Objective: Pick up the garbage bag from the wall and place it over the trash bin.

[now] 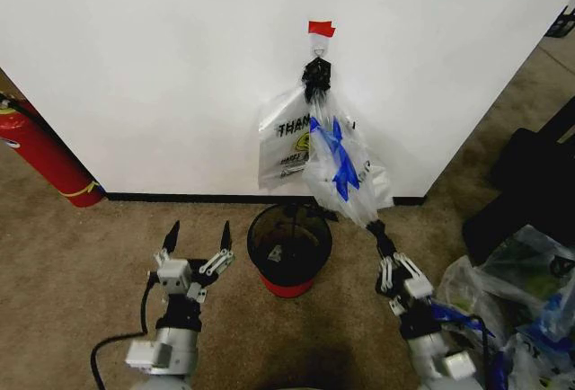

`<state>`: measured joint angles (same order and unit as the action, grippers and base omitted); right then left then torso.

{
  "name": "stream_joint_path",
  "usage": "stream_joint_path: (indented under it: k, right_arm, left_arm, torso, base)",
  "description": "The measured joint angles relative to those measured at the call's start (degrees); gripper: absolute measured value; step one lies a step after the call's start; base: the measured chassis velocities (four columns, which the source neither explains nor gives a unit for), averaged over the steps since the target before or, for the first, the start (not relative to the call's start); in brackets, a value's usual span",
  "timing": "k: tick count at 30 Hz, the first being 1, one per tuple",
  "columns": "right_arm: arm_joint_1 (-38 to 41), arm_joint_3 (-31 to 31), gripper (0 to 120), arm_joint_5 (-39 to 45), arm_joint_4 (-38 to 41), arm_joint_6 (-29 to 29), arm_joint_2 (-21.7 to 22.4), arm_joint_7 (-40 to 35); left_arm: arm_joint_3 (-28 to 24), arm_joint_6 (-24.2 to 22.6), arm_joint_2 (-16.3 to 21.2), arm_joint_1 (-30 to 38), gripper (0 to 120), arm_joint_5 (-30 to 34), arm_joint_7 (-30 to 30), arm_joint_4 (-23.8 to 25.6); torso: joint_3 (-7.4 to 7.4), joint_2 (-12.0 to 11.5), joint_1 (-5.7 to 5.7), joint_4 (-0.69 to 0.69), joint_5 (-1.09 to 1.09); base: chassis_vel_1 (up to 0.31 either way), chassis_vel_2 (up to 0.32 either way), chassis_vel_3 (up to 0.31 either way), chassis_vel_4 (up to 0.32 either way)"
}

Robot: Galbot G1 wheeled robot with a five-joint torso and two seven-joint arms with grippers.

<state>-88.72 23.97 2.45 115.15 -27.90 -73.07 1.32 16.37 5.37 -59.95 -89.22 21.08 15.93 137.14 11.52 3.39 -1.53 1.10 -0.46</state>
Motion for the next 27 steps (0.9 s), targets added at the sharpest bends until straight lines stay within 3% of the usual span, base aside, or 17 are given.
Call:
stream_joint_path:
  k: [3,4,8,10,11,16,17,21,27]
  right_arm:
    - [2.49,-0.7,0,-1.26,-0.66,2.02,-0.2,-0.57]
    - [2.49,-0.7,0,-1.26,-0.66,2.02,-0.2,-0.57]
    - [4.46,-1.03,0,-2.69,-2.14,3.31,-0.63,-1.24]
    - [4.71,-1.05,0,-3.13,-2.58,3.43,-0.86,-1.32]
    - [4.71,-1.05,0,-3.13,-2.58,3.43,-0.86,-1.32]
    - [4.63,-0.28,0,-3.42,-3.11,3.46,-1.39,-1.34]
    - [4.63,-0.28,0,-3.42,-3.11,3.46,-1.39,-1.34]
    - [4.31,0.64,0,-3.63,-3.1,3.42,-1.56,-1.33]
    - [3.59,2.07,0,-3.58,-2.81,2.99,-1.45,-1.22]
  left_arm:
    - [-3.19,-6.91,7.78,9.71,100,12.73,0.3,2.22]
    - [-3.19,-6.91,7.78,9.71,100,12.73,0.3,2.22]
    - [-10.79,-13.45,14.14,25.81,100,26.89,1.52,2.29]
    - [-15.14,-15.18,15.61,32.86,100,29.83,1.65,1.36]
    - [-15.14,-15.18,15.61,32.86,100,29.83,1.65,1.36]
    - [-28.81,-18.0,14.57,49.18,100,31.14,2.34,-5.2]
    - [-28.81,-18.0,14.57,49.18,100,31.14,2.34,-5.2]
    - [-39.78,-20.66,10.34,61.2,100,33.34,5.17,-12.39]
    - [-44.27,-22.42,6.47,68.11,98,33.28,7.26,-19.06]
  torso:
    - [0.0,-0.01,0.0,0.04,-0.01]
    - [0.0,-0.01,0.0,0.04,-0.01]
    - [0.01,-0.01,0.0,0.01,-0.01]
    - [0.0,-0.01,0.0,0.01,0.0]
    - [0.0,-0.01,0.0,0.01,0.0]
    - [0.0,-0.01,0.0,-0.01,0.01]
    - [0.0,-0.01,0.0,-0.01,0.01]
    - [0.0,-0.01,0.0,0.02,0.03]
    - [0.0,-0.01,0.0,0.01,0.02]
  base:
    - [0.0,0.0,0.0,0.0]
    - [0.0,0.0,0.0,0.0]
    - [0.0,0.0,0.0,0.0]
    - [0.0,0.0,0.0,0.0]
    - [0.0,0.0,0.0,0.0]
    - [0.0,0.0,0.0,0.0]
    - [0.0,0.0,0.0,0.0]
    - [0.0,0.0,0.0,0.0]
    - [0.0,0.0,0.0,0.0]
